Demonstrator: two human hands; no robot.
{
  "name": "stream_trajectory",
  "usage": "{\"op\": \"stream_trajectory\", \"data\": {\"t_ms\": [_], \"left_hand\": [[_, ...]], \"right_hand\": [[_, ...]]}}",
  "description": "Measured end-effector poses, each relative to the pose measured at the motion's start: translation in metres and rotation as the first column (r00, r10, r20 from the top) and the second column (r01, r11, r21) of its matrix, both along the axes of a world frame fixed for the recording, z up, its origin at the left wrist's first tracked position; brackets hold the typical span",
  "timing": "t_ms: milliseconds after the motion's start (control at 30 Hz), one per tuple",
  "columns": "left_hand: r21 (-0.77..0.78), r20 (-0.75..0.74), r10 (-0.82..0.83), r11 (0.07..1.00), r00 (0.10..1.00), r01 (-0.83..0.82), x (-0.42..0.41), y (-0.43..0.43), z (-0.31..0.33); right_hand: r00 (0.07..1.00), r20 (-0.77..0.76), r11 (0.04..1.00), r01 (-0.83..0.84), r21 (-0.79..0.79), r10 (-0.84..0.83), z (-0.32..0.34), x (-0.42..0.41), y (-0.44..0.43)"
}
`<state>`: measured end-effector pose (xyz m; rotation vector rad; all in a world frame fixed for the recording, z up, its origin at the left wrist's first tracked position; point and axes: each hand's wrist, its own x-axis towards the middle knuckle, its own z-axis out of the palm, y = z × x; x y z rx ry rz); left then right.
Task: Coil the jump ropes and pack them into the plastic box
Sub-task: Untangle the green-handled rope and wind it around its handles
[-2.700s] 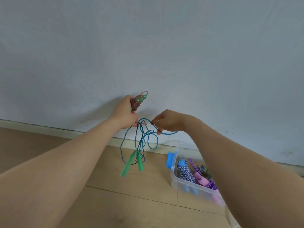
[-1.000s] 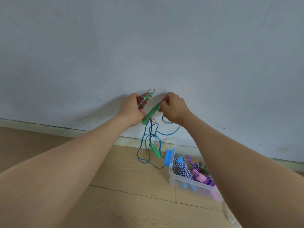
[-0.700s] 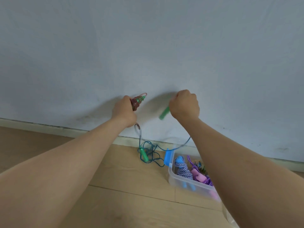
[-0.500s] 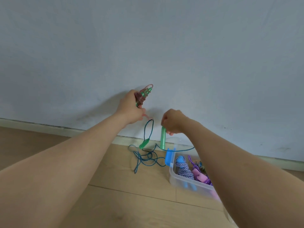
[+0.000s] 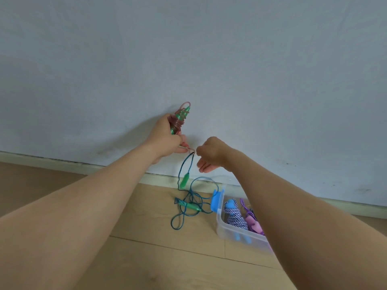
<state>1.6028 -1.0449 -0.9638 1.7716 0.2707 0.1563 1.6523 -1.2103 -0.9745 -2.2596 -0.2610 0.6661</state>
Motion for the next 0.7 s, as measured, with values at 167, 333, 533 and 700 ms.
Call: {"op": "stream_trajectory", "data": {"t_ms": [167, 333, 533, 700], "left_hand": [[-0.053, -0.023, 0.047, 0.997, 0.999, -0.048, 0.006, -0.004, 0.0], [0.035, -0.073, 0.121, 0.992, 0.99, -0.119, 0.006, 0.005, -0.004], [0.581, -0.092, 0.354, 0.778, 0.931, -0.238, -0.004, 0.025, -0.009], [0.321, -0.228, 0.365, 0.904, 0.903, -0.284, 0.006, 0.024, -0.012]], "right_hand": [[0.998, -0.006, 0.989, -0.061, 0.132, 0.062, 0.004, -0.001, 0.003], [0.994, -0.008, 0.975, -0.106, 0.195, 0.11, 0.005, 0.003, -0.009], [0.992, 0.126, 0.929, -0.017, 0.37, -0.032, 0.015, 0.014, -0.023], [0.955, 0.071, 0.681, 0.151, 0.716, -0.287, 0.024, 0.005, 0.002]]}}
